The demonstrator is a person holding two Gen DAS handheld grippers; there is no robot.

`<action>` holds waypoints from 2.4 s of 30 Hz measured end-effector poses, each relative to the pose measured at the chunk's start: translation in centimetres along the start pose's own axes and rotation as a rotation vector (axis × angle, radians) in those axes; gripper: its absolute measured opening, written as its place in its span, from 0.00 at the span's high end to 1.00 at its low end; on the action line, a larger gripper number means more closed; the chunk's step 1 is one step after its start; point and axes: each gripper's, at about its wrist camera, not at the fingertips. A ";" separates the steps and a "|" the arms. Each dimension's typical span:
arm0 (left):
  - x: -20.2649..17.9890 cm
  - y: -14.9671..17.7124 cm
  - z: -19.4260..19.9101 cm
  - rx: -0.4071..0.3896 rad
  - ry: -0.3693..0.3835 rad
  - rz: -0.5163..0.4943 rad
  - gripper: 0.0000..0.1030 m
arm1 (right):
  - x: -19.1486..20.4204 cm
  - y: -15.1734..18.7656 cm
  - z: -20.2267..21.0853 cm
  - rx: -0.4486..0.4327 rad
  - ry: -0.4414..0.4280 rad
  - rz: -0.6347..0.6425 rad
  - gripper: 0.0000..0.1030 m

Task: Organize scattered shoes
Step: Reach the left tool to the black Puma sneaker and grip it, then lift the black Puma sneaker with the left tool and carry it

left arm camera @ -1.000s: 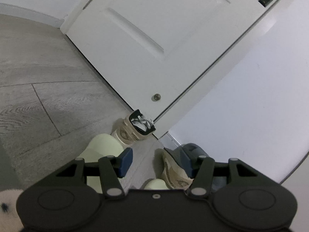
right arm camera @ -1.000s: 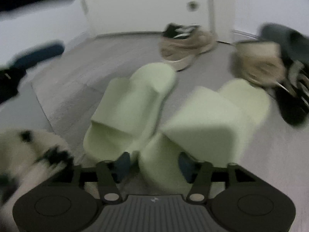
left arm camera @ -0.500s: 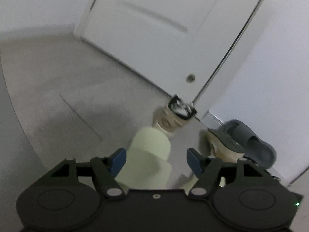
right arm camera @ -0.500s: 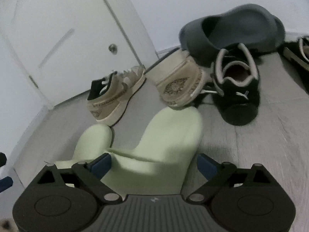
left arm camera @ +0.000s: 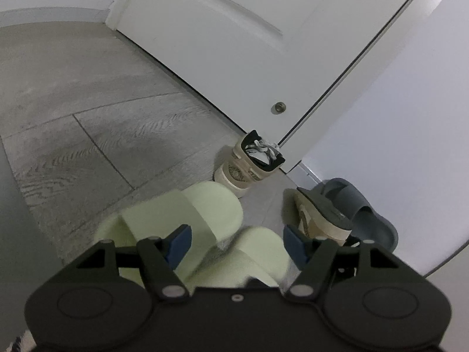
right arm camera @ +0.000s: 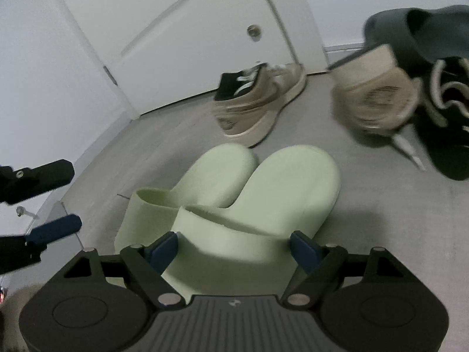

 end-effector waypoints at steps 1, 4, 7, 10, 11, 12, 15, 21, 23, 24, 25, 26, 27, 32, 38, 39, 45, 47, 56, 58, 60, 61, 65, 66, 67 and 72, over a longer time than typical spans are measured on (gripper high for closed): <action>0.0 0.0 0.0 0.000 0.001 0.001 0.32 | 0.7 -0.3 -0.6 0.005 -0.004 0.006 0.19; 0.1 -0.1 0.2 -0.004 0.002 0.002 0.32 | 2.5 -1.1 -2.2 0.016 -0.026 0.029 0.19; 0.2 -0.1 0.2 -0.005 0.003 0.004 0.32 | 3.5 -1.7 -3.2 0.021 -0.044 0.043 0.18; 0.3 -0.2 0.0 -0.006 -0.002 0.003 0.32 | 3.9 -1.7 -2.3 0.012 -0.025 0.058 0.18; 0.2 -0.2 0.0 -0.007 -0.003 0.001 0.32 | 3.7 -1.5 -1.5 0.000 -0.017 0.069 0.17; 0.1 -0.2 0.0 -0.010 -0.006 -0.005 0.32 | 3.4 -1.1 -0.5 -0.012 -0.003 0.081 0.16; -0.4 0.0 -0.1 -0.012 -0.016 -0.033 0.32 | 1.3 0.1 2.9 -0.041 0.082 0.122 0.11; -2.2 0.4 -0.4 -0.012 -0.035 -0.130 0.32 | -6.6 2.1 14.3 -0.157 0.334 0.125 0.02; -3.4 0.8 -0.6 -0.012 -0.045 -0.187 0.32 | -9.0 1.8 17.8 -0.222 0.404 0.090 0.00; -4.0 0.9 -0.7 -0.012 -0.051 -0.215 0.32 | -9.9 1.5 18.9 -0.249 0.423 0.071 0.00; -5.1 1.3 -1.0 -0.008 -0.053 -0.266 0.32 | -10.7 1.1 19.8 -0.274 0.435 0.046 0.00; -6.3 1.7 -1.3 0.003 -0.050 -0.310 0.32 | -12.1 0.2 21.0 -0.313 0.448 0.005 0.00; -7.1 2.1 -1.7 0.017 -0.045 -0.345 0.32 | -13.4 -0.6 21.9 -0.349 0.459 -0.030 0.00; -12.4 4.0 -5.3 0.137 -0.061 -0.494 0.34 | -18.3 -2.1 21.8 -0.492 0.549 -0.134 0.00; -16.7 5.4 -13.4 0.234 0.011 -0.331 0.50 | -20.1 -1.2 20.9 -0.451 0.637 -0.099 0.00; -17.5 6.0 -14.8 0.245 0.013 -0.327 0.52 | -20.4 -1.2 21.0 -0.457 0.620 -0.115 0.00; -19.9 8.7 -21.3 0.335 0.024 -0.341 0.57 | -21.6 -0.9 21.2 -0.451 0.602 -0.180 0.00; -20.5 9.4 -23.1 0.348 0.008 -0.383 0.60 | -22.1 -0.8 21.3 -0.445 0.588 -0.216 0.00; -21.7 10.2 -27.6 0.358 -0.092 -0.459 0.74 | -24.4 -0.6 20.6 -0.384 0.529 -0.360 0.00; -21.7 10.4 -27.6 0.346 -0.110 -0.460 0.75 | -24.9 -0.4 20.5 -0.363 0.532 -0.382 0.00; -21.7 10.6 -27.5 0.340 -0.112 -0.465 0.76 | -25.4 -0.2 20.5 -0.349 0.511 -0.429 0.00; -21.7 10.5 -27.5 0.342 -0.112 -0.467 0.77 | -25.4 -0.2 20.5 -0.349 0.500 -0.437 0.00; -21.5 10.0 -27.6 0.367 -0.117 -0.429 0.78 | -25.0 -0.1 20.3 -0.328 0.495 -0.419 0.00; -21.5 9.9 -27.5 0.376 -0.122 -0.418 0.78 | -24.8 -0.1 20.1 -0.321 0.507 -0.399 0.00; -21.4 9.8 -27.4 0.384 -0.128 -0.407 0.78 | -24.5 -0.1 20.1 -0.318 0.516 -0.380 0.00; -21.0 10.9 -25.0 0.394 -0.134 -0.433 0.78 | -23.1 -0.2 19.7 -0.309 0.535 -0.286 0.00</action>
Point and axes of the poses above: each gripper's, at about its wrist camera, not at the fingertips, and z roughly against the way its jaws point, x to its left, y to its underside, and after that the axes turned 9 degrees about y, right-handed
